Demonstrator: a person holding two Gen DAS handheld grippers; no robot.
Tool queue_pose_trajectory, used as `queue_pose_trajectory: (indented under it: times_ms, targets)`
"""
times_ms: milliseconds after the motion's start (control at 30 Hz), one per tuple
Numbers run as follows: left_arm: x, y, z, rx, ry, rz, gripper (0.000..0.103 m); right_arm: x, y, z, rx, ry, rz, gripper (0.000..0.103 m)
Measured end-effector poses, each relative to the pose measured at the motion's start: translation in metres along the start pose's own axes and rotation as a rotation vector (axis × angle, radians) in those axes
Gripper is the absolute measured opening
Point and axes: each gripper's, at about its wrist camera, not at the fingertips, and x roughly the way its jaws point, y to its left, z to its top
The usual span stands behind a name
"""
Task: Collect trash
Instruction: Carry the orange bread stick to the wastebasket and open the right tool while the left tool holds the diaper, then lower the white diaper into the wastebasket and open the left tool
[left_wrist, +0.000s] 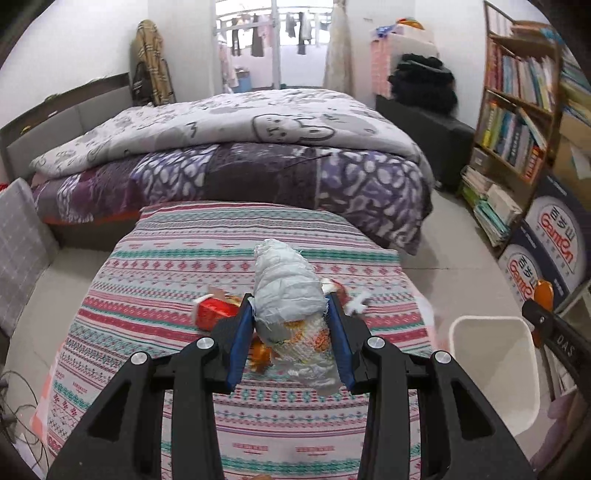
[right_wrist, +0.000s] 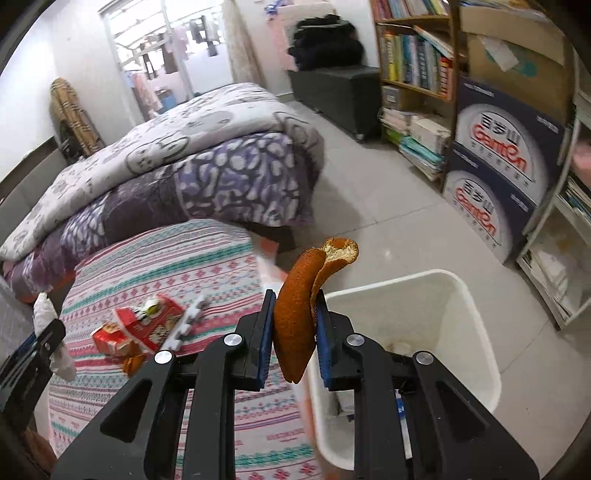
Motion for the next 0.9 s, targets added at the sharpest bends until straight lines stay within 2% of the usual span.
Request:
queue_pose_trajectory:
  times_ms: [233, 567, 700, 900]
  targets:
    - [-0.003, -0.034, -0.005, 0.063, 0.003, -0.047, 0.039, 0.003, -0.040, 0.003, 0.099, 0.040, -0.031, 0.020]
    - [-0.009, -0.073, -0.008, 0.126, 0.010, -0.121, 0.039, -0.003, -0.074, 0.005, 0.176, 0.036, -0.051, 0.025]
    - [-0.009, -0.085, -0.011, 0.143, 0.020, -0.145, 0.040, -0.008, -0.085, 0.006, 0.191, 0.025, -0.055, 0.041]
    - [-0.007, -0.108, -0.018, 0.171, 0.047, -0.186, 0.040, -0.015, -0.108, 0.007, 0.247, 0.009, -0.074, 0.054]
